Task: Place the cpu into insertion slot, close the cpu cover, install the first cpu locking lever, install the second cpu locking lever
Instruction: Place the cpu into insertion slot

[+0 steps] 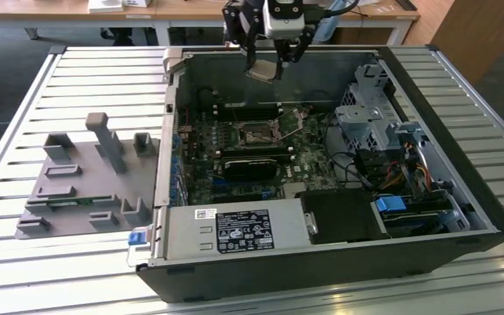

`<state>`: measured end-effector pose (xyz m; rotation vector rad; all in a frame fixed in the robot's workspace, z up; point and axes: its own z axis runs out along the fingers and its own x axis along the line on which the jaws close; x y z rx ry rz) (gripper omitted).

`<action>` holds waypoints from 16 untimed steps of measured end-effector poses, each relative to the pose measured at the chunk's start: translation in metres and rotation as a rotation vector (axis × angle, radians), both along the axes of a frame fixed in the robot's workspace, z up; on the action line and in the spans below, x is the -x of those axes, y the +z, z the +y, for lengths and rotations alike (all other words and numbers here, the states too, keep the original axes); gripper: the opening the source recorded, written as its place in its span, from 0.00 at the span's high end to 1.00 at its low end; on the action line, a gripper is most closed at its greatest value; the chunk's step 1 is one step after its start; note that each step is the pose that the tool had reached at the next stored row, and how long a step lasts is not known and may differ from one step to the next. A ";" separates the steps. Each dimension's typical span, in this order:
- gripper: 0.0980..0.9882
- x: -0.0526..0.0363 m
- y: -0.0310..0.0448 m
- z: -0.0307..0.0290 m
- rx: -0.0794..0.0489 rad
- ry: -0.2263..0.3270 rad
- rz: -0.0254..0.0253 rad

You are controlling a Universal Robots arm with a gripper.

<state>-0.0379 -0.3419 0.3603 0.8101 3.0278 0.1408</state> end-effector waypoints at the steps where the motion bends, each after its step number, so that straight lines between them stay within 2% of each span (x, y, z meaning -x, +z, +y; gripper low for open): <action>1: 0.50 0.0000 0.0000 0.0000 0.000 -0.005 0.0000; 16: 0.50 0.0000 -0.0007 0.0000 0.000 -0.078 -0.0001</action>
